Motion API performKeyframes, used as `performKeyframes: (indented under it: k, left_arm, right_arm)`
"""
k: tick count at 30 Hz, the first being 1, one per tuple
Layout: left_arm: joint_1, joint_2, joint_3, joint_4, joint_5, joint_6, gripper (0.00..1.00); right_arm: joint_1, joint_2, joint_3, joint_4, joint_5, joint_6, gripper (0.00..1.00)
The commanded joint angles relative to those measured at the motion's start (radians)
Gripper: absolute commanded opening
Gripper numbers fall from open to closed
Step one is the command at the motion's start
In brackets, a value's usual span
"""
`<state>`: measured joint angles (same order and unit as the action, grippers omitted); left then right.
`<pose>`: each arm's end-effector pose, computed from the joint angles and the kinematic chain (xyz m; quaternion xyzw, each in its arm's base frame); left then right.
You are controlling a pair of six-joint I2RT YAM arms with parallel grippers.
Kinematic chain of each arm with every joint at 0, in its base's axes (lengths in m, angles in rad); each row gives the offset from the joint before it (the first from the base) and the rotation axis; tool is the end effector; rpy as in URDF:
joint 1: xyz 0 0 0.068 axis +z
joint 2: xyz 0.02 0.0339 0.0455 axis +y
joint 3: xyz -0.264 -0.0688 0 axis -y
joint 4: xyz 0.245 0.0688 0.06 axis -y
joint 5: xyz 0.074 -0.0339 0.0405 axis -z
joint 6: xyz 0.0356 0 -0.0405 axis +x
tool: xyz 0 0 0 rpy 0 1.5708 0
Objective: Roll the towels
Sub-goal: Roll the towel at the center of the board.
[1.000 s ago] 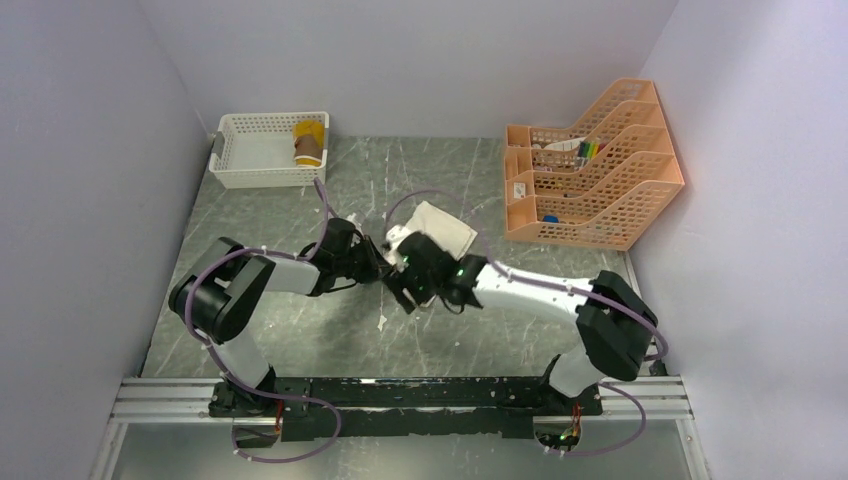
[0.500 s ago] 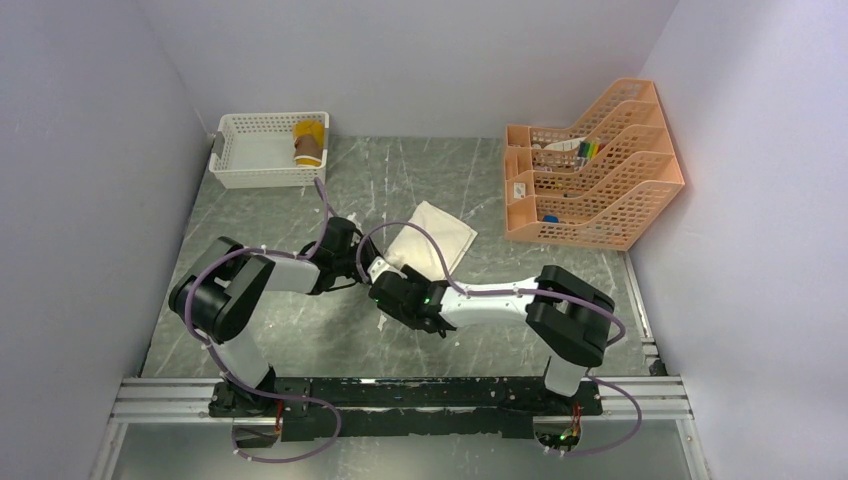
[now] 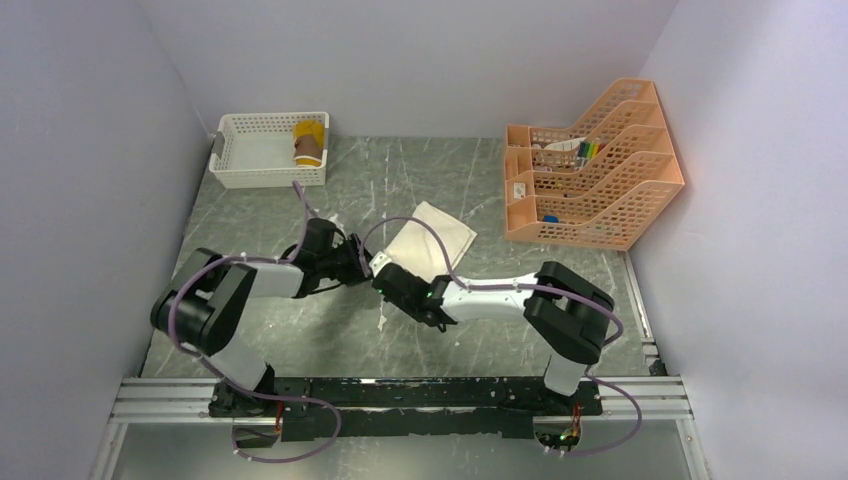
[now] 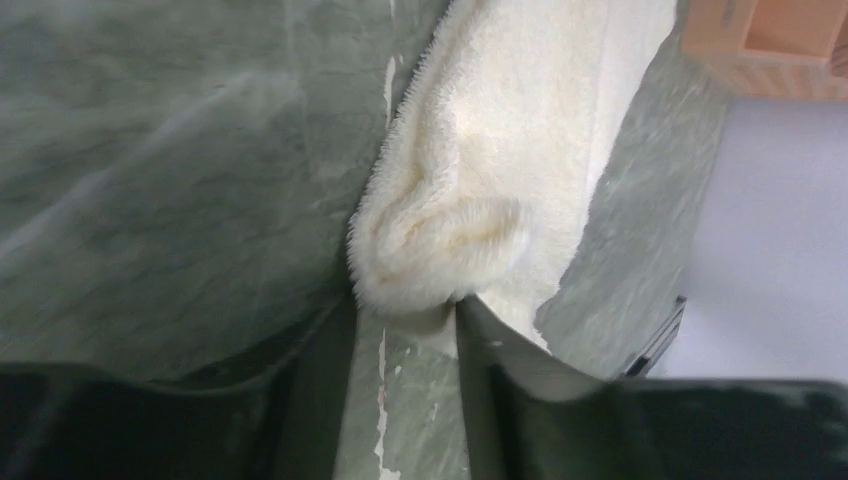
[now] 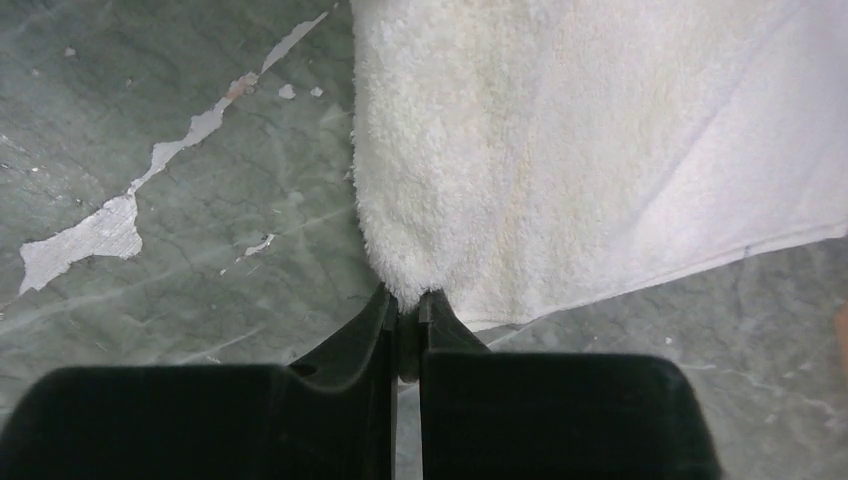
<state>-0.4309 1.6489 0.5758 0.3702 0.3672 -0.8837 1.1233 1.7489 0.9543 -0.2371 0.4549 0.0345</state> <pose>0.2601 -0.1336 0.1207 -0.1254 0.8865 -0.3837 0.2260 0.1593 0.2958 0.1496 -0.4350 0.8344 -0.0400 0.3361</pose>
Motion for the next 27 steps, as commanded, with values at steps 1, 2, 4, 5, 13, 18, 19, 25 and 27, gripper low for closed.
performKeyframes:
  k: [1, 2, 4, 5, 13, 18, 19, 25, 27]
  left_arm:
    - [0.060, -0.123, -0.042, -0.067, -0.013, 0.032, 0.61]
    - [0.066, -0.156, -0.043, -0.092, -0.024, 0.038, 0.68]
    - [0.069, -0.214, -0.032, -0.152, -0.047, 0.062, 0.95]
    - [0.069, -0.250, -0.030, -0.170, -0.052, 0.074, 0.96]
    - [0.065, -0.356, -0.119, -0.052, 0.034, 0.062, 0.99]
    - [0.056, -0.292, -0.135, 0.051, 0.088, 0.047, 0.98]
    - [0.051, -0.273, -0.128, 0.064, 0.094, 0.048, 0.97]
    - [0.009, -0.118, -0.041, 0.120, 0.088, 0.061, 0.96]
    - [0.002, -0.066, -0.014, 0.156, 0.098, 0.050, 0.96]
  right_arm:
    - [-0.089, -0.065, -0.032, 0.057, -0.202, 0.058, 0.00]
    - [-0.113, -0.083, -0.035, 0.066, -0.271, 0.067, 0.00]
    - [-0.173, -0.119, -0.040, 0.088, -0.444, 0.096, 0.00]
    - [-0.207, -0.133, -0.045, 0.102, -0.520, 0.113, 0.00]
    - [-0.516, -0.128, -0.099, 0.277, -1.106, 0.346, 0.00]
    - [-0.621, -0.049, -0.128, 0.391, -1.272, 0.489, 0.00]
    - [-0.624, -0.039, -0.137, 0.417, -1.293, 0.527, 0.00]
    - [-0.664, 0.019, -0.150, 0.457, -1.325, 0.579, 0.00]
    - [-0.671, 0.038, -0.154, 0.465, -1.338, 0.591, 0.00]
